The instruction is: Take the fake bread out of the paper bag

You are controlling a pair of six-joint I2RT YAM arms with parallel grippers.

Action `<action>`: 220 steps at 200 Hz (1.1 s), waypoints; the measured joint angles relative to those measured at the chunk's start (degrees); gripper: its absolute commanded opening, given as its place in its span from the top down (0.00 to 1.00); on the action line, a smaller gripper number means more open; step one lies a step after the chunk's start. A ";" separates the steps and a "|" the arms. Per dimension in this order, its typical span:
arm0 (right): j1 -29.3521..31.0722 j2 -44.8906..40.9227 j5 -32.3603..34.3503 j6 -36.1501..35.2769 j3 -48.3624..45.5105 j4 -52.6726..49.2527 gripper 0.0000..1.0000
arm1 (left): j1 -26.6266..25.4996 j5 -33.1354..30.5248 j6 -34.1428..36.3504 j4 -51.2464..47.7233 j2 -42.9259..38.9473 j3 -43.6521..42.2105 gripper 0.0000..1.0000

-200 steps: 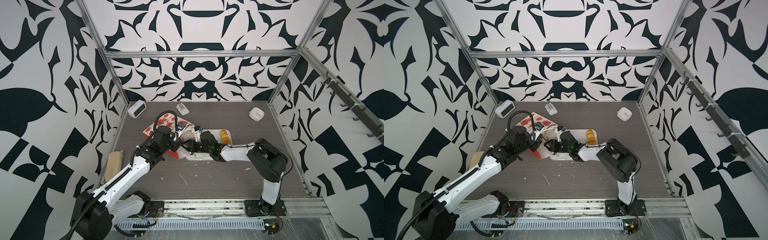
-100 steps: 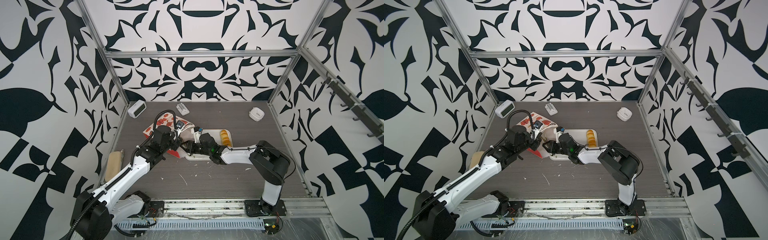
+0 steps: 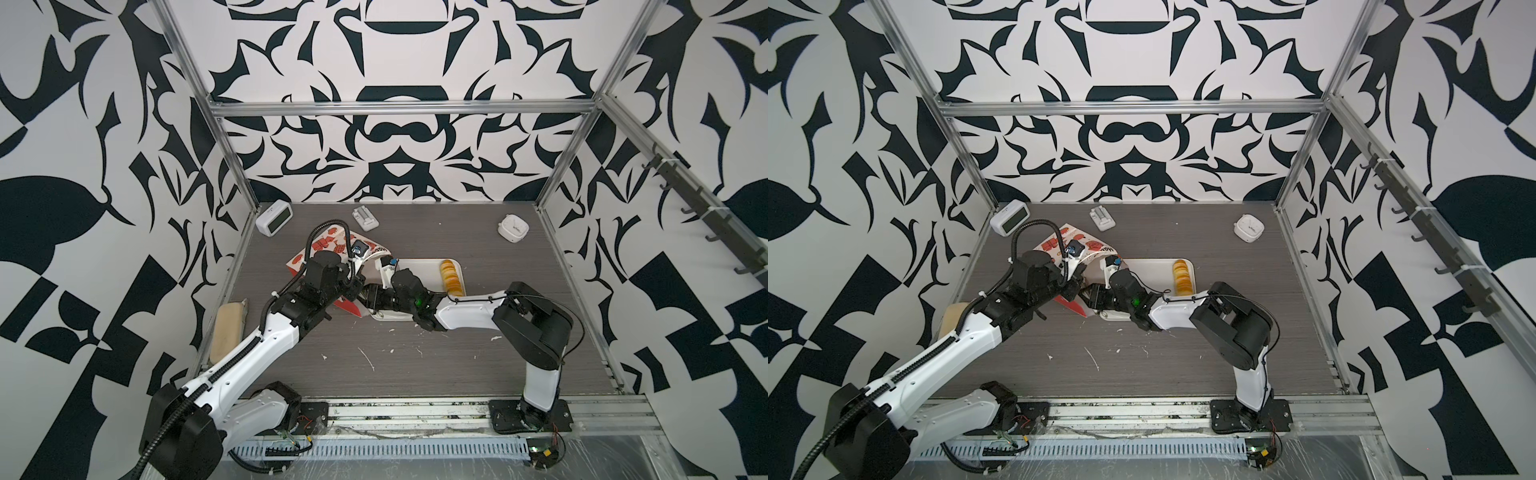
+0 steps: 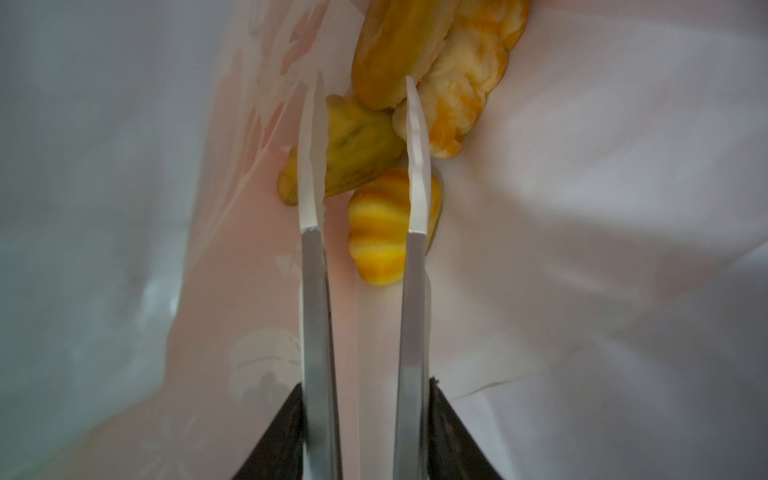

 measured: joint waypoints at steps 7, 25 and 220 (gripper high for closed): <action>-0.02 0.24 0.28 0.00 0.26 -0.13 0.55 | 0.00 0.11 0.00 0.00 -0.28 0.00 0.89; -0.02 0.72 1.05 0.00 0.96 -0.44 0.54 | 0.00 0.37 -0.02 0.02 -0.94 0.00 0.89; -1.55 5.35 1.62 0.87 6.80 -1.31 0.54 | -0.83 1.57 0.17 -2.05 3.04 1.60 0.64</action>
